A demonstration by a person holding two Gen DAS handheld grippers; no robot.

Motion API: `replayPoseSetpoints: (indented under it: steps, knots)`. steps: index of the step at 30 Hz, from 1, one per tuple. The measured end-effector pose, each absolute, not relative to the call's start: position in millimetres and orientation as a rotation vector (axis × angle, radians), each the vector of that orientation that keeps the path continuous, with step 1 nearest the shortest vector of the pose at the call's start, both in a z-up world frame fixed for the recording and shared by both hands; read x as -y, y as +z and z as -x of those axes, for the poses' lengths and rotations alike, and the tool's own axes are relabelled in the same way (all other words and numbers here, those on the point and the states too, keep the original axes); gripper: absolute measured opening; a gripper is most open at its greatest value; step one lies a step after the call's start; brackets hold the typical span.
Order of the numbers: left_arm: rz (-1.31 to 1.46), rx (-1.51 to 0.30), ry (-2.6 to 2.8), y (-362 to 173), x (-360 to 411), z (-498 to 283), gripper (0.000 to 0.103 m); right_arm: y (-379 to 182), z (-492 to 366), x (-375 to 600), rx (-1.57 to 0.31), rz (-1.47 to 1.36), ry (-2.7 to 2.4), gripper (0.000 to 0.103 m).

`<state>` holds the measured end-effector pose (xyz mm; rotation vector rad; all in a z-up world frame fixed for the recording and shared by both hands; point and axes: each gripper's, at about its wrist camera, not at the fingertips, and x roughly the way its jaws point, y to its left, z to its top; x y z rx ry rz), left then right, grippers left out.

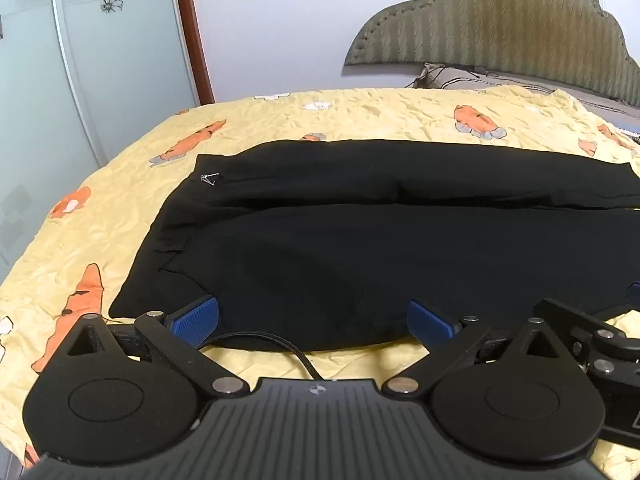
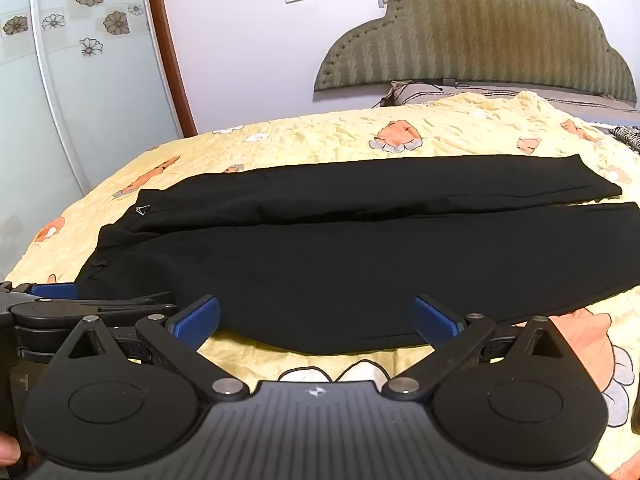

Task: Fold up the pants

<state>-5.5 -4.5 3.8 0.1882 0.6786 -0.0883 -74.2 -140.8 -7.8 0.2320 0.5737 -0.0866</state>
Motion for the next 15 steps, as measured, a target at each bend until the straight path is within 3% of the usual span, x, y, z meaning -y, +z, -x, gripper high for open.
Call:
replayPoseSetpoints:
  steps: [15]
  knots:
    - [-0.215,-0.697,-0.092,-2.5,5.5,3.0,0.102,-9.3,76.7,140.7,-0.575,-0.237,-0.075,0.103]
